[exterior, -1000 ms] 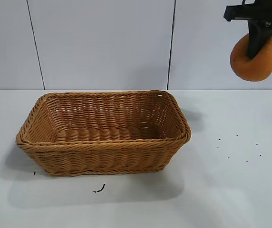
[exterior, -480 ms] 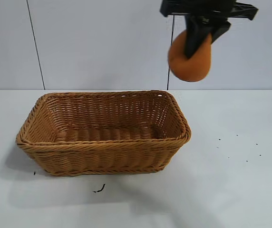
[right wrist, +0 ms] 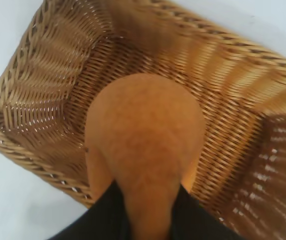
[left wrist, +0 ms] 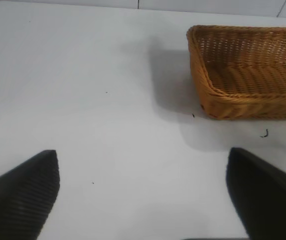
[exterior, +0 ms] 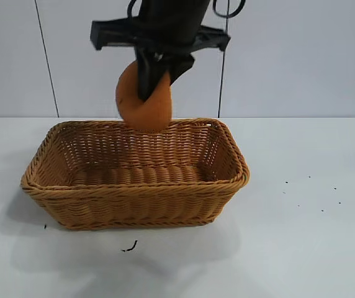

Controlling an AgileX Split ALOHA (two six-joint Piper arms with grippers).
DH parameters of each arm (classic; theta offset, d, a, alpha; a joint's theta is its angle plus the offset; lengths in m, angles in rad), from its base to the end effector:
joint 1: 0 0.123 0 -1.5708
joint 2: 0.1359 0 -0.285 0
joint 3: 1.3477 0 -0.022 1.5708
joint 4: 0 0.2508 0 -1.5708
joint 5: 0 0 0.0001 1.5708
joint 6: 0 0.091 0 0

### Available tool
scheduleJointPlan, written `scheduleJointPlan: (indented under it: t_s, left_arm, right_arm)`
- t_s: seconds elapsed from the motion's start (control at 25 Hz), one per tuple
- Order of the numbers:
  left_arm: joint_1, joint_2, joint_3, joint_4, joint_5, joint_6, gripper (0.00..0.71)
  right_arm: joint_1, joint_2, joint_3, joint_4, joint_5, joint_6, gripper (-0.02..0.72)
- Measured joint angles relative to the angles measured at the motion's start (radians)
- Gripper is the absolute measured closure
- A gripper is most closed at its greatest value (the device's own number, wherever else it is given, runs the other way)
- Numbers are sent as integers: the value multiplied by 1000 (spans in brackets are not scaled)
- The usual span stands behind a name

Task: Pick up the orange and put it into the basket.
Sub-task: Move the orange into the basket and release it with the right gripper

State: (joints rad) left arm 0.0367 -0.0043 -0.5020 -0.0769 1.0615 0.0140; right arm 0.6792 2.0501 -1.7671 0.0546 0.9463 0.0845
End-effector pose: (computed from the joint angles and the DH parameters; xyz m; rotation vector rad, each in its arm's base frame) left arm -0.0057 -0.0063 0.2780 -0.0192 2.0368 -0.0601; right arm 0.3496 0.2874 0.2458 -0.7759 2.6365 0.2883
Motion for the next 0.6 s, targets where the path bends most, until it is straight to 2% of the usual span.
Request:
scheduleJointPlan:
  t_s: [0.24,0.52,0.6]
  left_arm:
    - [0,0,0,0,0,0,59]
    - [0,0,0,0,0,0,59]
    - [0,0,0,0,0,0,59]
  right_arm:
    - [6,121,0,-21,-98,19,617]
    - [6,193,0,-55,-108,25,617]
    - [6,193,0,-55,-112,25,583]
